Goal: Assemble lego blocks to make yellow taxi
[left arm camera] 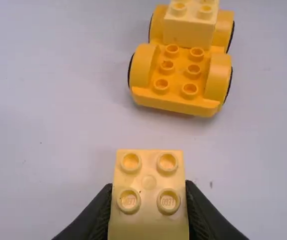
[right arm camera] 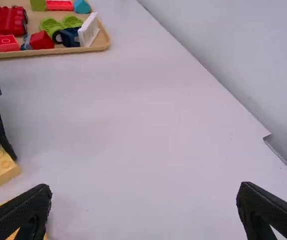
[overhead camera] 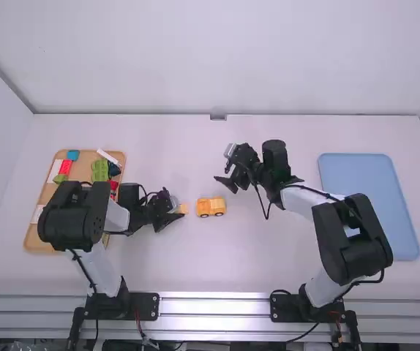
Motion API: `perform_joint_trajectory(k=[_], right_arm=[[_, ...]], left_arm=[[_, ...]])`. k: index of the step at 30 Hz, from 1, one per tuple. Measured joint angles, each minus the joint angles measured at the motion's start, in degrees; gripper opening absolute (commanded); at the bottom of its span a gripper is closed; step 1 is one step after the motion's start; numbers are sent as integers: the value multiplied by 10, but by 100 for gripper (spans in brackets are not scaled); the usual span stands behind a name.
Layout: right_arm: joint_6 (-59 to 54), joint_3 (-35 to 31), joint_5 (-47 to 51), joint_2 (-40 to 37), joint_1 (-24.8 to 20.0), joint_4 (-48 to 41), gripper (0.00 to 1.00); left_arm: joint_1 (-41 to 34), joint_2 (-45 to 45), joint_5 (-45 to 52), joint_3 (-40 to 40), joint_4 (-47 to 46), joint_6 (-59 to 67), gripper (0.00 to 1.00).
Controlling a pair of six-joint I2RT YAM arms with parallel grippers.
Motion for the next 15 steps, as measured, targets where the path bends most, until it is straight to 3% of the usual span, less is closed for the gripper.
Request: perform_joint_trajectory(k=[4, 9, 15], right_arm=[[-61, 0, -12, 0, -7, -66, 99], [-167, 0, -103, 0, -23, -160, 99], [-238, 0, -163, 0, -36, -201, 99]], left_arm=[[0, -29, 16, -6, -1, -10, 26], [-4, -75, 54, -6, -7, -16, 24], [-35, -77, 66, 34, -75, -17, 24]])
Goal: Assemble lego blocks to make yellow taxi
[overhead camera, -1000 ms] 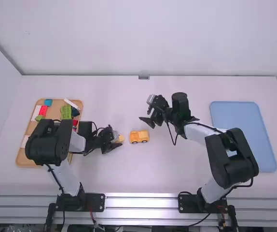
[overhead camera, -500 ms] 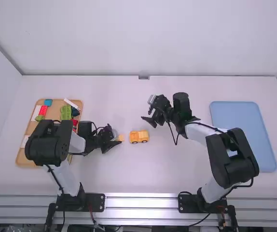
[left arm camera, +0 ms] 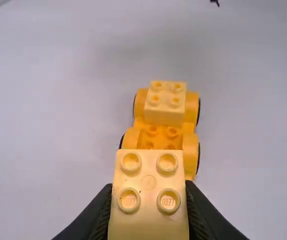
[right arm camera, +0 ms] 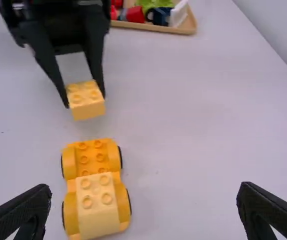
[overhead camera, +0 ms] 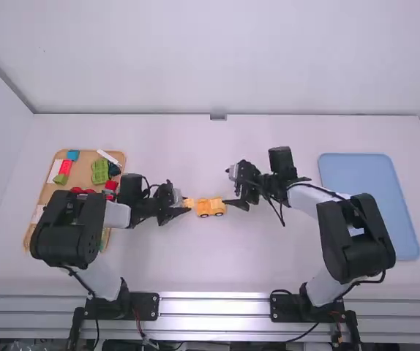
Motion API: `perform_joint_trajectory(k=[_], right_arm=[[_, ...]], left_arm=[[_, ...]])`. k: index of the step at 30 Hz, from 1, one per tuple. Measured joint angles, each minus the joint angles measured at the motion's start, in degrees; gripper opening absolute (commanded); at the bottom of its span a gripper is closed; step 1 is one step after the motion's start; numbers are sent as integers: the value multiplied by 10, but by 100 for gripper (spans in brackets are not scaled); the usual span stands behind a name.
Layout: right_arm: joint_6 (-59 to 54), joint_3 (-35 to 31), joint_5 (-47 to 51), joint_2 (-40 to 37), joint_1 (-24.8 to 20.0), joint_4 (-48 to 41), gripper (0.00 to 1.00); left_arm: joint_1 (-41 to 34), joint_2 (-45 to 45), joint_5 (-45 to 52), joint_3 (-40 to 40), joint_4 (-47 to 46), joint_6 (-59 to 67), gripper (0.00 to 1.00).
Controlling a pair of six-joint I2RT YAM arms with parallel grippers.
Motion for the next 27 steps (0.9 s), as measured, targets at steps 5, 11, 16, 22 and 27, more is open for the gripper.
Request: perform_joint_trajectory(k=[5, 11, 16, 22, 27], right_arm=[[-19, 0, -18, 29, 10, 16, 99], [-26, 0, -57, 150, 24, 108, 98], [-27, 0, -86, 190, 22, 148, 99], [-28, 0, -105, 217, 24, 171, 99], [-23, 0, -128, 234, 24, 206, 99]], left_arm=[[-47, 0, -1, 54, -95, 34, 21], [-76, 0, -20, 81, -136, 55, 21], [-81, 0, -31, 84, -140, 61, 21], [-82, 0, -35, 84, -140, 61, 21], [-82, 0, -45, 84, -140, 61, 23]])
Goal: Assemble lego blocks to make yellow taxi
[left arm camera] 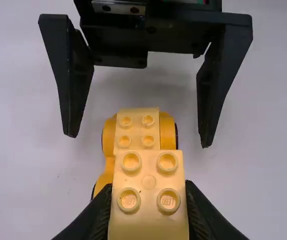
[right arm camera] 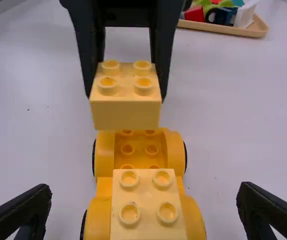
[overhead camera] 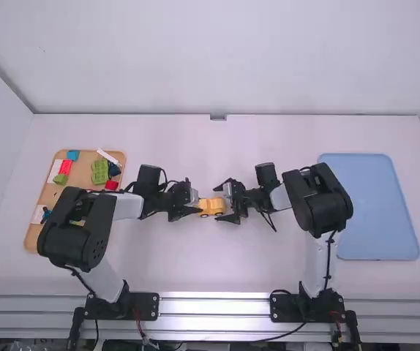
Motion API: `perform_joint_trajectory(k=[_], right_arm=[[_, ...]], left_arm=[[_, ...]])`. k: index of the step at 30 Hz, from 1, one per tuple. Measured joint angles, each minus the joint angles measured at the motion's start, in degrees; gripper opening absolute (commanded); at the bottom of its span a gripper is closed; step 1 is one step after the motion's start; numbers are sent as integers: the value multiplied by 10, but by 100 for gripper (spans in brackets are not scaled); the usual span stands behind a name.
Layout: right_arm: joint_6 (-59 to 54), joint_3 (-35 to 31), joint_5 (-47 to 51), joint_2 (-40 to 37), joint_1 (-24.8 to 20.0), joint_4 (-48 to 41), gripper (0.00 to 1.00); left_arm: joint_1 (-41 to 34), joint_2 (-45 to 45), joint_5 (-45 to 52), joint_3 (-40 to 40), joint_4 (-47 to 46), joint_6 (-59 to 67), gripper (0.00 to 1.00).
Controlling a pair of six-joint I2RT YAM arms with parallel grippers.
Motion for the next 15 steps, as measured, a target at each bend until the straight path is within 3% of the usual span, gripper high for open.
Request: perform_joint_trajectory(k=[15], right_arm=[[57, 8, -15, 38, -6, 12, 99]], left_arm=[[0, 5, -17, 0, 35, -38, 29]])
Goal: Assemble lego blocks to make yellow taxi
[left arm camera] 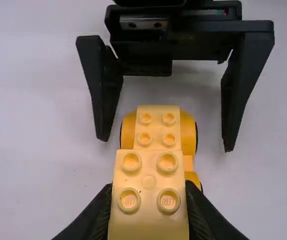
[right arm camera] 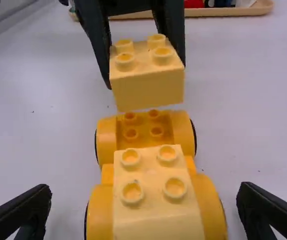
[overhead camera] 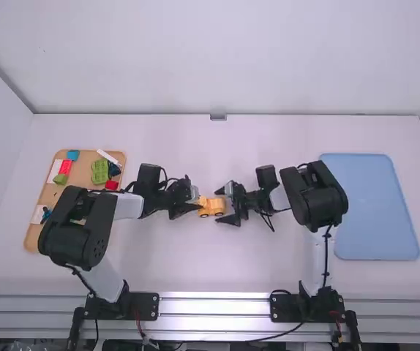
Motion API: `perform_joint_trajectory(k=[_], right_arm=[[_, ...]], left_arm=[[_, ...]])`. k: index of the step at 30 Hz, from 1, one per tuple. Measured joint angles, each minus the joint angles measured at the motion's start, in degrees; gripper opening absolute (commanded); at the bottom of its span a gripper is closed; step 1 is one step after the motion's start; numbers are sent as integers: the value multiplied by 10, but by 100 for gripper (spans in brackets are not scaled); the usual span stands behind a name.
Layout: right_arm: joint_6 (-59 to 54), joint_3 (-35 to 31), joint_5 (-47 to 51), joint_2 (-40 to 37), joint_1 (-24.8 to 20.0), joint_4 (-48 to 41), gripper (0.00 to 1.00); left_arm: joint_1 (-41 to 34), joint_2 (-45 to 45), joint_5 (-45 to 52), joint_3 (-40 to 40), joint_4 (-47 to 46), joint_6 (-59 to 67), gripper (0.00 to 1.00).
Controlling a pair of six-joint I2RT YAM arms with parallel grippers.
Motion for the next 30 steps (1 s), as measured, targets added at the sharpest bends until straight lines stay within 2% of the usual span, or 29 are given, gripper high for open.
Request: perform_joint_trajectory(k=[6, 15, 25, 30], right_arm=[[2, 3, 3, 0, 13, 29, 99], [1, 3, 72, 0, 61, 47, 99], [3, 3, 76, 0, 52, 44, 100], [3, 3, 77, 0, 51, 44, 84]], left_arm=[[0, 0, 4, 0, 4, -5, 31], [0, 0, 4, 41, -73, 14, 26], [0, 48, 10, 41, -47, 21, 27], [0, 61, 36, 41, -38, 24, 28]])
